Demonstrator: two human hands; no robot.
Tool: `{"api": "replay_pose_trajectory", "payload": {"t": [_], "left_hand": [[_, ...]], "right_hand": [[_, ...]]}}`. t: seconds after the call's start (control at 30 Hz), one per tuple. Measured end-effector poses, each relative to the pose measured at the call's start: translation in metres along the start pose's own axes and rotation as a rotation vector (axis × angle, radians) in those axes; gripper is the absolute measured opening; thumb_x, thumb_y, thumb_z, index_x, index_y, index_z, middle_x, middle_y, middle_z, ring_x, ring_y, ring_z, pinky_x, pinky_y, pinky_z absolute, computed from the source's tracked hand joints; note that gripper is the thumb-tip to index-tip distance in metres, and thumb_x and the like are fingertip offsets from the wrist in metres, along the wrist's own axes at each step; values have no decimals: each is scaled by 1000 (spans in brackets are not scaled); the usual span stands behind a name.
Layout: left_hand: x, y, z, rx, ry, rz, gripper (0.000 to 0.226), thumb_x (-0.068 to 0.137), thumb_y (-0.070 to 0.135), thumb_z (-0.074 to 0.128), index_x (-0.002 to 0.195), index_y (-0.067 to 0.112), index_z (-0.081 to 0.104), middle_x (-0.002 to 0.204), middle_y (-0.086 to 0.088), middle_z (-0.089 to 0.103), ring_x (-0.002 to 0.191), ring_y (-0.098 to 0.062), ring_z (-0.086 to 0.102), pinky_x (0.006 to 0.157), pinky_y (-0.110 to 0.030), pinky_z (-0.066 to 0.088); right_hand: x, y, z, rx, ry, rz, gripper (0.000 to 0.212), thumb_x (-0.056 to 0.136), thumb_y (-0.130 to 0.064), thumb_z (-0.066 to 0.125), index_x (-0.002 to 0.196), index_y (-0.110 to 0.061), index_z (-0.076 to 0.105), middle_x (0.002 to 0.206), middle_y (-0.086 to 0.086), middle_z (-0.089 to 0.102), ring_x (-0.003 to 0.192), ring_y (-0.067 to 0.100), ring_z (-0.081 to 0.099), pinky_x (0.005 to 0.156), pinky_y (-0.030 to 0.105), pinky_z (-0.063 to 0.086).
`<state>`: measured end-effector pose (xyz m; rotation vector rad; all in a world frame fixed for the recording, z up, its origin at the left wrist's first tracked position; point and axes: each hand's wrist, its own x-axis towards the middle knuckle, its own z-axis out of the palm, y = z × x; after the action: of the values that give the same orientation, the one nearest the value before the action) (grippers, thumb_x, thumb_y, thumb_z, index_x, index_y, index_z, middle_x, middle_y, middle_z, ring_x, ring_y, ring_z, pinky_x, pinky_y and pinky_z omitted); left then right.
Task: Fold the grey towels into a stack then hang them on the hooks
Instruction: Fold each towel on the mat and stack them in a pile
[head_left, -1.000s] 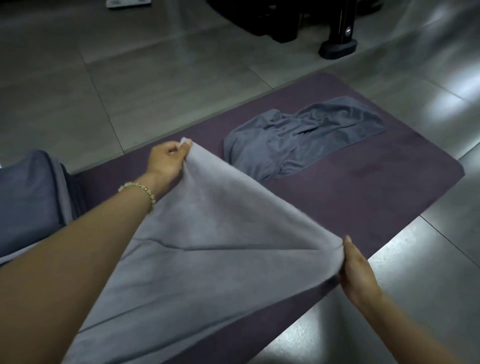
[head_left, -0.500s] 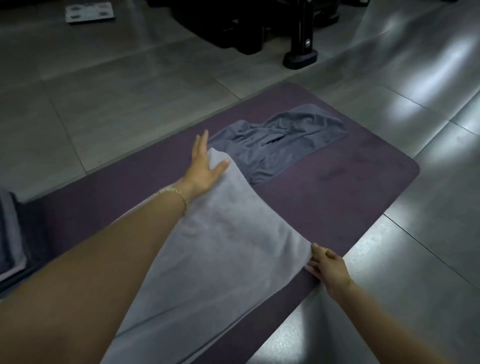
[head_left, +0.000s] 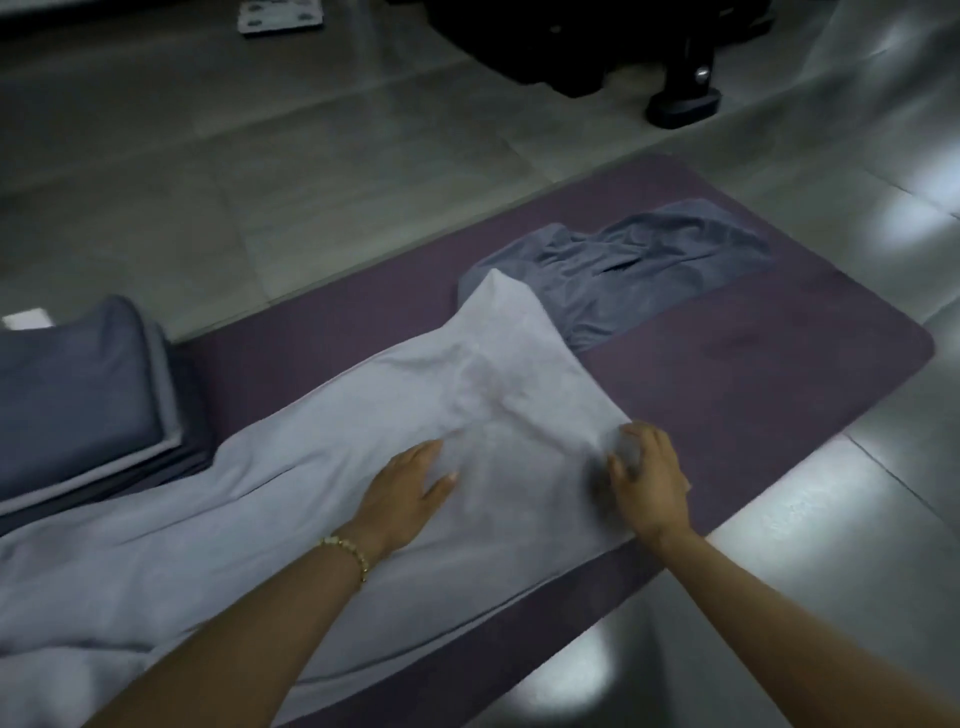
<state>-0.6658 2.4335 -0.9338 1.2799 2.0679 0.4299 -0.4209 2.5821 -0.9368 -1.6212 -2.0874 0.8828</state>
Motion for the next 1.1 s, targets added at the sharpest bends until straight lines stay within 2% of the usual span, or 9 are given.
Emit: {"api": "replay_pose_trajectory", "payload": {"t": [0.1, 0.23, 0.33, 0.4, 0.63, 0.73, 0.8, 0.97, 1.1], "left_hand": [[-60, -53, -28, 33, 24, -88, 124, 52, 98, -2, 149, 25, 23, 152, 7, 28, 139, -12, 28, 110, -15, 12], [-153, -128, -61, 172, 105, -248, 125, 52, 96, -13, 149, 24, 20, 154, 3, 25, 140, -13, 26, 112, -17, 10], [-220, -174, -61, 82, 335, -439, 104, 73, 88, 23, 146, 15, 32, 150, -6, 35, 137, -25, 34, 115, -34, 24], [-258, -193, -49, -40, 468, -636, 80, 86, 60, 51, 147, 13, 28, 149, -9, 33, 135, -30, 34, 110, -44, 33], [-287, -221, -14, -559, 740, -1095, 70, 79, 40, 72, 125, -2, 40, 125, -23, 40, 117, -37, 38, 100, -48, 36], [-282, -235, -13, -754, 779, -985, 53, 79, 45, 69, 99, 3, 45, 89, -6, 50, 85, -24, 51, 70, -36, 48], [-280, -242, -16, -816, 826, -874, 46, 82, 49, 63, 90, 7, 45, 72, 2, 48, 67, -14, 49, 52, -22, 40], [-298, -249, -44, -1058, 979, -747, 24, 94, 40, 54, 104, 19, 60, 90, 6, 63, 79, -7, 59, 65, -17, 47], [-350, -284, -56, -964, 1010, -708, 15, 95, 27, 55, 100, 18, 66, 89, 9, 67, 73, 4, 62, 63, -9, 48]], "right_hand": [[-14, -40, 40, -8, -224, -160, 43, 89, -11, 60, 130, -5, 50, 144, 14, 42, 133, 30, 40, 110, 34, 29], [-57, -101, 101, 17, -416, -292, 44, 93, -17, 56, 136, -10, 46, 150, 7, 35, 139, 23, 33, 112, 27, 24], [-97, -140, 139, 30, -558, -437, 42, 93, -20, 57, 134, -13, 48, 148, 1, 34, 136, 17, 36, 110, 18, 25], [-126, -160, 160, 19, -679, -550, 39, 92, -25, 58, 130, -16, 51, 143, -5, 38, 130, 12, 40, 104, 12, 27], [-216, -208, 215, -29, -1013, -544, 31, 90, -36, 61, 117, -19, 57, 108, -12, 52, 99, 4, 53, 79, 11, 40], [-237, -210, 231, -90, -1097, -425, 25, 88, -41, 61, 106, -24, 56, 105, -8, 60, 96, 8, 58, 83, 17, 46], [-243, -212, 240, -24, -1080, -278, 27, 87, -40, 63, 102, -20, 54, 99, -4, 61, 89, 10, 58, 83, 27, 51], [-244, -238, 259, 111, -989, -190, 28, 86, -35, 66, 101, -14, 53, 94, 1, 60, 82, 12, 56, 69, 15, 44], [-245, -266, 269, 53, -963, -323, 24, 90, -37, 61, 95, -13, 60, 88, -3, 64, 83, 13, 59, 73, 20, 44]]}}
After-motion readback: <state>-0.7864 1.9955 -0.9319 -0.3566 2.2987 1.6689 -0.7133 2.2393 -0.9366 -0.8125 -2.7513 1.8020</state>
